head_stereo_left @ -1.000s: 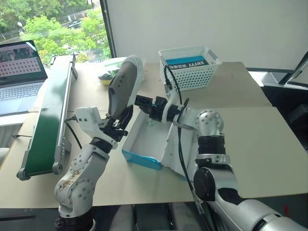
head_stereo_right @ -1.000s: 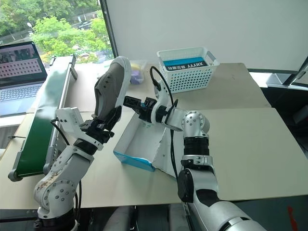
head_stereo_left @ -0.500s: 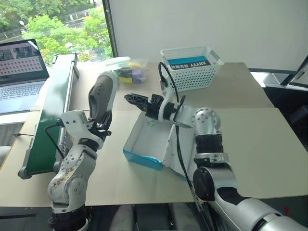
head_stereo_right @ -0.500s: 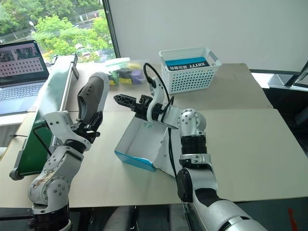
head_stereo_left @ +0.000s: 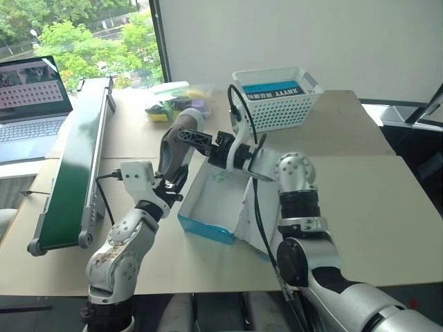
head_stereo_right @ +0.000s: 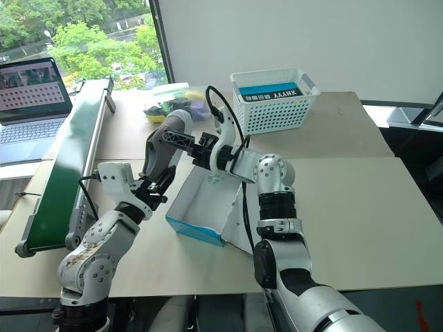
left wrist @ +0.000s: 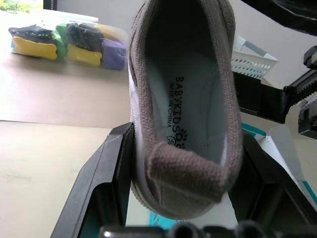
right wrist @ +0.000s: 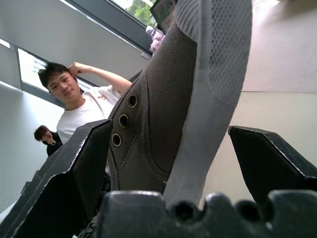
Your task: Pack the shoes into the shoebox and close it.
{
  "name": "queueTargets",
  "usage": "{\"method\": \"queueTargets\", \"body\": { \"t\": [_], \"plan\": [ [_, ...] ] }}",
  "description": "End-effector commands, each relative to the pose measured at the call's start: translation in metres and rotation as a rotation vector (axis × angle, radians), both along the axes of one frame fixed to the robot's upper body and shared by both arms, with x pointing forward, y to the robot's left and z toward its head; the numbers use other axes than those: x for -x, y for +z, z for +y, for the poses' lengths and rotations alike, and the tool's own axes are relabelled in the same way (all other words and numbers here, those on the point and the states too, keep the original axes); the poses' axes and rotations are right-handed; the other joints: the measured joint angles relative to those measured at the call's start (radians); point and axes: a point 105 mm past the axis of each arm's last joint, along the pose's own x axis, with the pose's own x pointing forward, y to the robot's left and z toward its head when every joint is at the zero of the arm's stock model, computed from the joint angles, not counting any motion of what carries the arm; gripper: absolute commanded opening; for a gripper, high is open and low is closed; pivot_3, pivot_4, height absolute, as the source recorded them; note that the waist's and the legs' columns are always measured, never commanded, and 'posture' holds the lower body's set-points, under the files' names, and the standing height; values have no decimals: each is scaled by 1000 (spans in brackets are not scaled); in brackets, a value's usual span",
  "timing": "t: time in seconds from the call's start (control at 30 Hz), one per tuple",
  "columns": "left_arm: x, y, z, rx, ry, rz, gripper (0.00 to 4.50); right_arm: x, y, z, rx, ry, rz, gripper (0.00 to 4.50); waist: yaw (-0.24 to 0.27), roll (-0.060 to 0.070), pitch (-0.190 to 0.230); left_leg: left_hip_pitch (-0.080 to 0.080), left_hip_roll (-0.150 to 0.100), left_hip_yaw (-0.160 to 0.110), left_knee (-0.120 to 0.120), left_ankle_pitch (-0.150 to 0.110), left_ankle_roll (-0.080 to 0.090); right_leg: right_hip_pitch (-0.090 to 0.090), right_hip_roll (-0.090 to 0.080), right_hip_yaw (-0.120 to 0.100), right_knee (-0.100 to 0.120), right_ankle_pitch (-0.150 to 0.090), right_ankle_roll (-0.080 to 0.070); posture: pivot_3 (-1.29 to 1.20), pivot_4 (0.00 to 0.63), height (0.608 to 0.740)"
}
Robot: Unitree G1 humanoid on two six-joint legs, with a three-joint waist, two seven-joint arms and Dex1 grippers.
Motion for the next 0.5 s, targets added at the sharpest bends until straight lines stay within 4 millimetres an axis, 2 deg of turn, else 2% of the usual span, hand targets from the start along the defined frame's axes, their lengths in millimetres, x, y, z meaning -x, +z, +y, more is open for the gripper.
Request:
{"method": "queueTargets", "body": {
  "t": [0.03,0.17,0.27,0.5],
  "plan": [
    [7,23,-11,20,-48,-93,2221,2,24,6,-54,14,-74,4500,0,0,0,0,0,0,0,0,0,0,0,0,0,0,0,0,150,738],
    [6,24,-8,15,-33,-94,2221,0,25,4,-74,2,-65,4500,0,0,0,0,0,0,0,0,0,0,0,0,0,0,0,0,150,738],
    [5,23,-4,9,-18,-90,2214,-1,25,2,-80,-9,-68,3814,0,0,0,0,0,0,0,0,0,0,0,0,0,0,0,0,150,738],
    [2,19,3,-17,12,-77,2214,0,27,3,-76,-4,-71,1546,0,0,0,0,0,0,0,0,0,0,0,0,0,0,0,0,150,738]
  ]
}}
